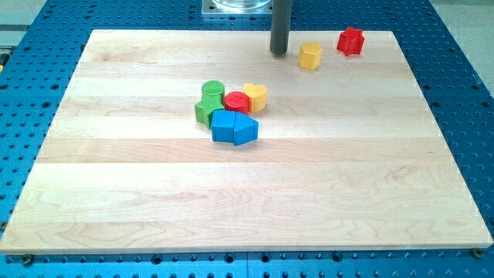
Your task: Separate the heart from the red circle
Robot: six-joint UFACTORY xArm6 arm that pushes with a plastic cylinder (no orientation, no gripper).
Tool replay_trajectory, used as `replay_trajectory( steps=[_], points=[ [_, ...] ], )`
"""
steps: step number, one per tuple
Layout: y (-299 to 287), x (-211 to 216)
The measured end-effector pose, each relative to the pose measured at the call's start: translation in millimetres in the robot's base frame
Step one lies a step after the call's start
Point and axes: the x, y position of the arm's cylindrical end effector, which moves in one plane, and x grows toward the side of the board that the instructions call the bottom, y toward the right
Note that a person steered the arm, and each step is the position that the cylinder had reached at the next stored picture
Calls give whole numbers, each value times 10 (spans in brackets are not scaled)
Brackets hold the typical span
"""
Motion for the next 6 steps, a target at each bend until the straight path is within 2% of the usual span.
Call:
replay_trajectory(
  steps=[2, 3, 4, 5, 6],
  points=[
    [398, 384],
    [-137, 800],
    [-101, 1758],
    [-386, 1846],
    [-749, 1493]
  ],
)
